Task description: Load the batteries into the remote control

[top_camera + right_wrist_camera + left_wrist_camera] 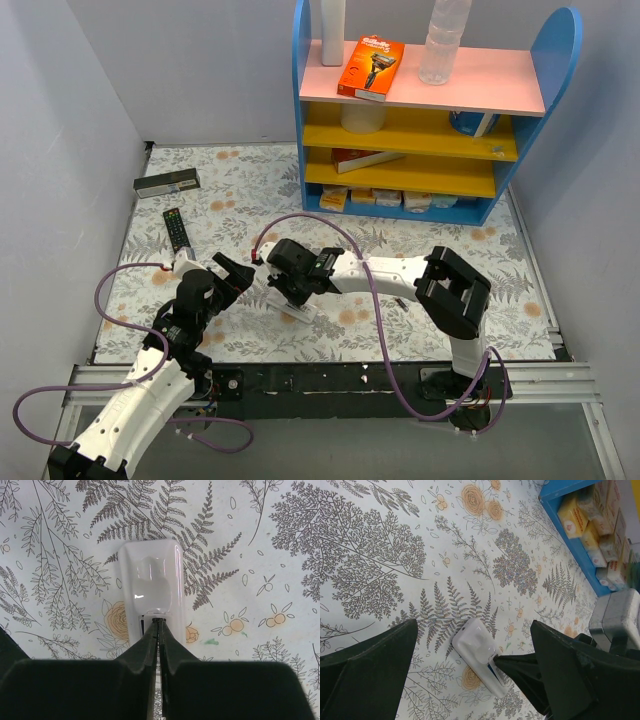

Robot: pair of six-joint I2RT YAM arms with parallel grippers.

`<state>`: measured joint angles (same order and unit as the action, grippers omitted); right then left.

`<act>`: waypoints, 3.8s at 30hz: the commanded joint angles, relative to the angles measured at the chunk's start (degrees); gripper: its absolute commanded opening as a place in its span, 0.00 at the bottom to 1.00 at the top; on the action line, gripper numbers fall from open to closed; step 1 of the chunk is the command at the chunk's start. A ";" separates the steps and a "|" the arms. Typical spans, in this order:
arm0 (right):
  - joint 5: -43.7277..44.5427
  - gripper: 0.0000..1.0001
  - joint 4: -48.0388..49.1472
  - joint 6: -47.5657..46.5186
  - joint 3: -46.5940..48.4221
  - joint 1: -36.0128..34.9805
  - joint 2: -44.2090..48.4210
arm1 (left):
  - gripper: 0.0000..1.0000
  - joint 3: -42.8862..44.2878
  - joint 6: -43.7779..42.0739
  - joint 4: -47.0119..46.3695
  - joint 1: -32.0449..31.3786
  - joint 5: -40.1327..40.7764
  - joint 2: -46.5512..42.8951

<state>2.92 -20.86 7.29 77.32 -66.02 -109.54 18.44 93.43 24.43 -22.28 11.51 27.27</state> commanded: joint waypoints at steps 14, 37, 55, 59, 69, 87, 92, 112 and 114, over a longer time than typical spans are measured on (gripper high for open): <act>-1.67 0.41 2.14 0.19 -6.13 3.44 10.22 | 0.98 -0.51 -2.72 -3.77 -0.22 -4.12 5.43; -1.51 0.46 1.44 -0.17 -0.41 1.68 0.47 | 0.98 -0.77 -2.81 -3.95 -0.22 -4.12 4.81; 2.00 0.12 0.47 -2.19 0.29 1.68 2.83 | 0.98 -0.77 -3.08 -4.39 -0.22 -3.77 5.43; 1.48 0.06 0.82 -2.72 0.47 1.60 4.68 | 0.98 -0.86 -3.25 -4.47 -0.22 -4.30 5.17; -5.00 0.05 8.11 -5.01 -5.16 3.53 11.97 | 0.97 -1.82 -6.67 -8.95 -0.22 -7.98 1.04; -37.07 0.01 12.87 -6.58 -16.41 16.97 28.40 | 0.89 -5.08 -20.03 -37.41 -0.22 -43.30 1.98; -44.13 0.01 9.89 -9.40 -15.54 18.56 29.73 | 0.90 -0.87 -24.43 -40.51 -0.22 -53.68 8.23; -49.76 0.01 8.82 -11.33 -13.16 18.65 29.12 | 0.41 8.37 -28.30 -42.09 -0.48 -75.75 26.17; -49.94 0.01 9.26 -10.90 -13.25 18.65 29.12 | 0.35 8.55 -29.00 -41.30 -0.57 -76.45 26.87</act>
<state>-45.32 -12.45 -3.31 61.52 -47.42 -80.27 24.60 66.70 -17.82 -22.46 -61.45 53.52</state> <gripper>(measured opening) 0.022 0.406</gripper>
